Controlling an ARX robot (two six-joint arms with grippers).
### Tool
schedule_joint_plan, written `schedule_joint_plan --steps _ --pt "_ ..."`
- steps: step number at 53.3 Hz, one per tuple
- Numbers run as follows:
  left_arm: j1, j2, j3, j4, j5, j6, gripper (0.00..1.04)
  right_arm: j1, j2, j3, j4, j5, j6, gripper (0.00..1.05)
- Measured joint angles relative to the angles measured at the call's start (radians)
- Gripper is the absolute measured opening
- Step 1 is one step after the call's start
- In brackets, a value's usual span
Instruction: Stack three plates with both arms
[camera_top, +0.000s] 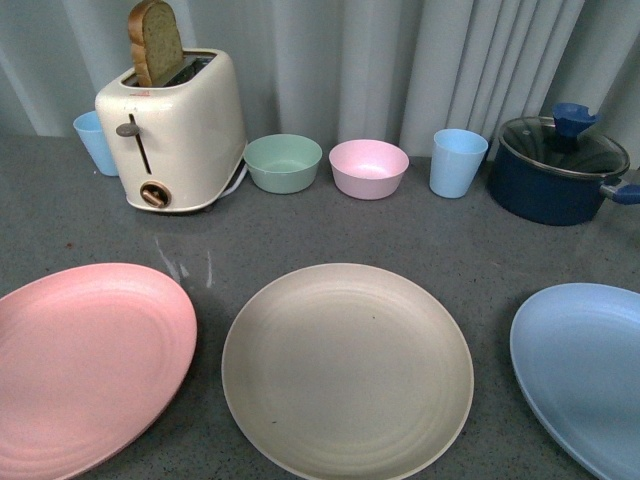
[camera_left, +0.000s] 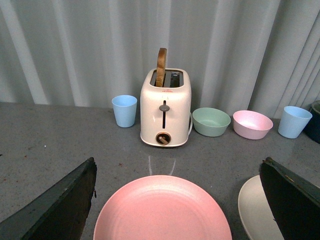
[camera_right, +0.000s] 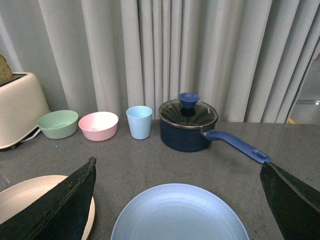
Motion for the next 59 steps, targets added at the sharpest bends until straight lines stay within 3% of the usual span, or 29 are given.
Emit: schedule_joint_plan --steps 38,42,44,50,59 --pt "0.001 0.002 0.001 -0.002 0.004 -0.005 0.98 0.000 0.000 0.000 0.000 0.000 0.000 0.97" --pt "0.057 0.124 0.070 -0.183 0.142 -0.136 0.98 0.000 0.000 0.000 0.000 0.000 0.000 0.97" --pt "0.089 0.206 0.093 -0.200 0.162 -0.169 0.98 0.000 0.000 0.000 0.000 -0.001 0.000 0.97" --pt "0.214 0.491 0.139 -0.057 0.209 -0.178 0.98 0.000 0.000 0.000 0.000 0.000 0.000 0.97" --pt "0.371 0.945 0.255 0.103 0.285 0.037 0.98 0.000 0.000 0.000 0.000 0.000 0.000 0.97"
